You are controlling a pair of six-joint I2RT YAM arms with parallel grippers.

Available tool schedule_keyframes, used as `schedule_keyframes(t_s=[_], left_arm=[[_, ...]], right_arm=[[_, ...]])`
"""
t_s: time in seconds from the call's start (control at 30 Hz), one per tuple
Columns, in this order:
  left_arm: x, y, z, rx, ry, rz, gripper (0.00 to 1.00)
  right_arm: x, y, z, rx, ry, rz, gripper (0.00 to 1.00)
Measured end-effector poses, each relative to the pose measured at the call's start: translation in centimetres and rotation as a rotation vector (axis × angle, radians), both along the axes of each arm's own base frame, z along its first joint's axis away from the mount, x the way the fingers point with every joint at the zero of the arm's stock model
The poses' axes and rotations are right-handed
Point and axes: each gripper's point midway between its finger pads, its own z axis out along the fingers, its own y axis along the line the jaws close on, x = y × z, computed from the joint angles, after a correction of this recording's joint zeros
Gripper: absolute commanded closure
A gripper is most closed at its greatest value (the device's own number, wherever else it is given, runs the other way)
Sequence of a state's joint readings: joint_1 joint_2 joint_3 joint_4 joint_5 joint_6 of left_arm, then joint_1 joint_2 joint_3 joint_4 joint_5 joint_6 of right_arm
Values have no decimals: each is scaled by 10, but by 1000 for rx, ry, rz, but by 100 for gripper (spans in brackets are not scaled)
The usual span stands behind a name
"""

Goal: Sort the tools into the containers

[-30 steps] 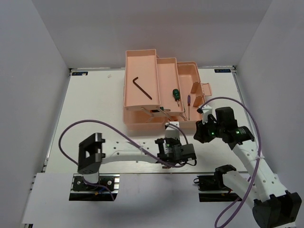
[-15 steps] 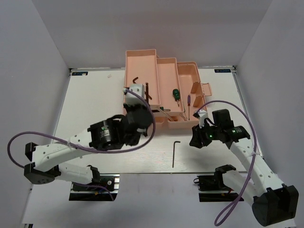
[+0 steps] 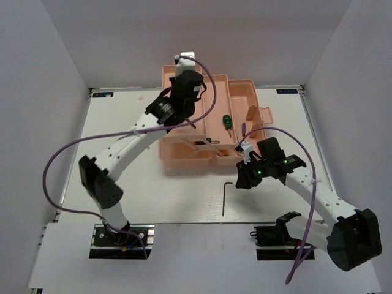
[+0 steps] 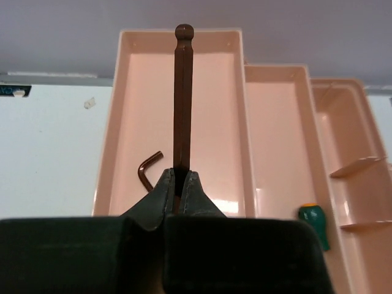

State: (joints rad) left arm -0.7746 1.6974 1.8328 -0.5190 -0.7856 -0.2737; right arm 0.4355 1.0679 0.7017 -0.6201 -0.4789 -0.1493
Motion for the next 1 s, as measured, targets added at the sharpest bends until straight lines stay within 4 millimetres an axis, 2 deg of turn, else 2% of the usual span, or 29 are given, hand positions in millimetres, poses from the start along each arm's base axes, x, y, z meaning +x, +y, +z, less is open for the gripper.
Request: schedule_keyframes(t_s=[0.03,0.1,0.13,0.17,0.27,0.3,0.4,0.53,0.57,0.63,0.7,0.83,0.9,1.0], left_arm=[[11,-2,-9,11,22,-5,98],[33,-6,-24,21,55,-8,84],[43,-6,-34,26,76,-14,72],[49,-5,-42,34,94,-20,52],[57,-3,-60,37,142,-40,29],[57,-3,-61,32,146,-44,27],[58,-5,-54,6,136,-62,22],[51,-6,-38,-19,117,-85,18],[46,-5,-31,-28,106,-91,18],[29,1,-17,-59,85,-108,12],[2,13,-4,-106,57,-136,10],[-74,54,6,-190,21,-185,7],[-103,73,-3,-223,14,-197,5],[-133,91,-29,-252,37,-200,4]], right_arm=[[2,2,0,-3,-10,-3,64],[5,6,-1,-5,-32,-5,60],[6,8,-2,-6,-37,-4,60],[6,9,-4,-10,-40,-3,60],[4,12,-12,-33,-38,5,59],[3,13,-14,-39,-36,6,59],[4,17,-19,-61,-41,11,69],[2,24,-32,-113,-46,21,69],[0,26,-36,-127,-49,25,69],[-4,30,-44,-166,-44,29,66],[-6,32,-51,-192,-40,30,64],[-16,36,-66,-249,10,13,58],[-20,37,-72,-268,34,7,56],[-22,40,-77,-286,55,-3,56]])
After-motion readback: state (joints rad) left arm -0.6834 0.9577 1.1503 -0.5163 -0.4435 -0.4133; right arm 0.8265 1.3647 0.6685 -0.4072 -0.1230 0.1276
